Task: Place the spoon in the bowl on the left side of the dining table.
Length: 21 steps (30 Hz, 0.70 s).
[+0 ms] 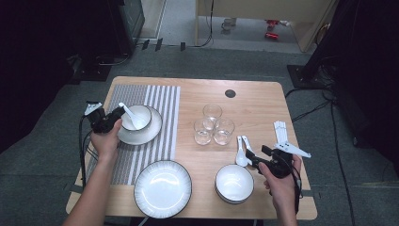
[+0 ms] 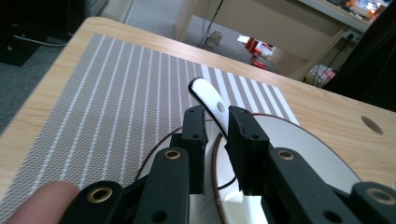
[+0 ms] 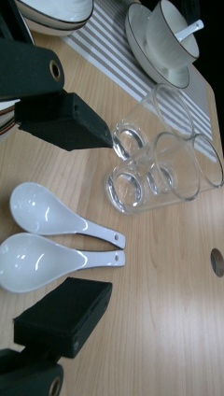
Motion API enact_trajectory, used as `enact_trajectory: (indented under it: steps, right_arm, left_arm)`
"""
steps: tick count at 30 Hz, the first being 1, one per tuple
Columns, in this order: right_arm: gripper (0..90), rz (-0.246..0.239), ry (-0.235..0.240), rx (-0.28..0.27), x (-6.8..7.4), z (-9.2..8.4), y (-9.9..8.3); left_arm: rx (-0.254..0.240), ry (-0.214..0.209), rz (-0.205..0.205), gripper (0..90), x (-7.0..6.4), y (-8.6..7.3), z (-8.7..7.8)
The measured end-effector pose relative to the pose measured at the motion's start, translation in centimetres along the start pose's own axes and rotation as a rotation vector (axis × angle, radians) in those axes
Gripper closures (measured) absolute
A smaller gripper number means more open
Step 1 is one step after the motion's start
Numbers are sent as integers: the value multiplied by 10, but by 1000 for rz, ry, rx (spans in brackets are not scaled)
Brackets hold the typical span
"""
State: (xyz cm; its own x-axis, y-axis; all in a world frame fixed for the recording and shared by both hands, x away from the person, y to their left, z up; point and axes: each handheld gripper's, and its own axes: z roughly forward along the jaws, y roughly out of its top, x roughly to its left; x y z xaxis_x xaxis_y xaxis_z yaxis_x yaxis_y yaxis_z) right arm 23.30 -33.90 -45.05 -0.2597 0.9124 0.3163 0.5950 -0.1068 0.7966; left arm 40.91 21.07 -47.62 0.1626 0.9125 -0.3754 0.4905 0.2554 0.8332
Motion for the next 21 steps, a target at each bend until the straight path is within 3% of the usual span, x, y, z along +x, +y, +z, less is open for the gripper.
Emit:
enact_trajectory:
  steps: [5, 8, 9, 13, 19, 21]
  right_arm:
    - [259, 15, -20, -8, -6, -6, -2]
    - [259, 20, -30, -14, -9, -9, -2]
    - [259, 20, -29, -17, -10, -10, -2]
    - [258, 25, -39, -30, -16, -14, 0]
    - [276, 39, -88, -55, -31, -23, 4]
    - [289, 42, -92, -63, -35, -26, 5]
  left_arm:
    - [11, -15, 17, 764, -3, 0, 8]
    - [-4, -24, 17, 642, -1, 2, 6]
    - [-17, -32, 0, 614, 0, 3, 3]
    - [-62, -14, 0, 493, 2, 4, -9]
    - [-64, -53, 29, 402, -3, 5, -24]
    - [-63, -86, 42, 399, -5, 5, -29]
